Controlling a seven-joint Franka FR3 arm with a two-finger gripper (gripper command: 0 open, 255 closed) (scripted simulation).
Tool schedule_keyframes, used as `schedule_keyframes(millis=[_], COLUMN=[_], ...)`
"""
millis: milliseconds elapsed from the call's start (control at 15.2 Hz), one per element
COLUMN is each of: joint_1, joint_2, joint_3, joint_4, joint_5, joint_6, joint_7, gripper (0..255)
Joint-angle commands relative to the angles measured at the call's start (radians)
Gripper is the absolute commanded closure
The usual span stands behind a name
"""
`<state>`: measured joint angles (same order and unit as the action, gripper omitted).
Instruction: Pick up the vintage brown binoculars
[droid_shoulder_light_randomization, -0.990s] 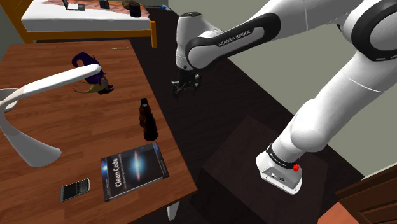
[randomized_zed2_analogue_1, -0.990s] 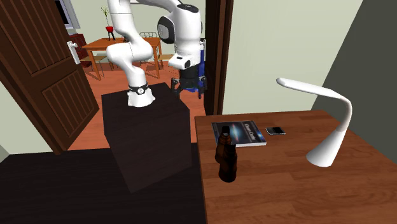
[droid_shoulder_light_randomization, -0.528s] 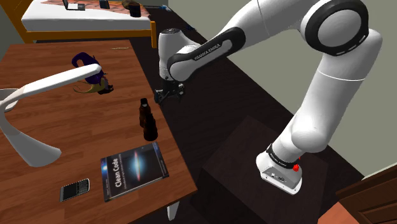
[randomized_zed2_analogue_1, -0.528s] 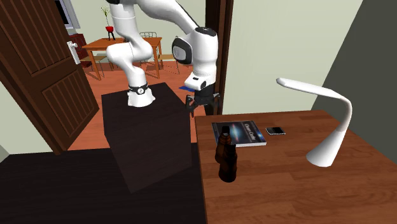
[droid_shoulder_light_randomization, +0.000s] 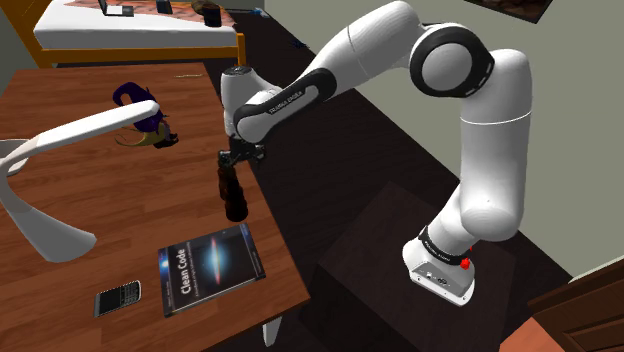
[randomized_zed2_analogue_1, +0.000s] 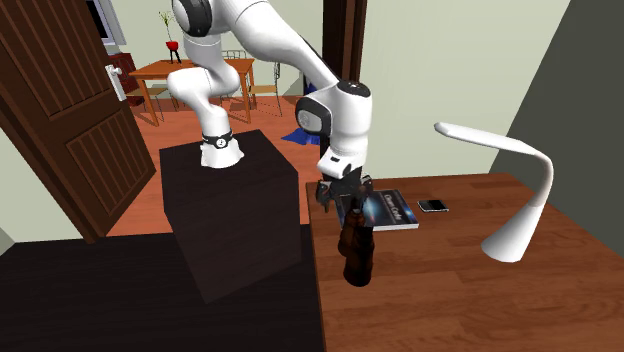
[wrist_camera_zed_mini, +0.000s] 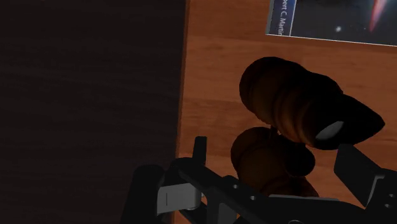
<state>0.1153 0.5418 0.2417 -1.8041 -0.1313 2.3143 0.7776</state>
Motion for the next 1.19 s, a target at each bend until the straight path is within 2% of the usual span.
schedule_keyframes(millis=[0,198,264,858,924,1122], joint_1=[0.021,0.050,0.053,0.062,0.062,0.062], joint_2=[0.081,0.207,0.220,0.293,0.294,0.293], joint_3=[-0.012,-0.029,-0.030,-0.042,-0.042,-0.042], joint_4=[0.079,0.226,0.242,0.257,0.259,0.258], joint_5=[-0.011,-0.020,-0.021,-0.032,-0.032,-0.032], joint_6=[0.002,-0.014,-0.017,0.041,0.040,0.041], joint_7=[0.027,0.054,0.057,0.061,0.061,0.061], gripper=[0,0,0,0,255,255])
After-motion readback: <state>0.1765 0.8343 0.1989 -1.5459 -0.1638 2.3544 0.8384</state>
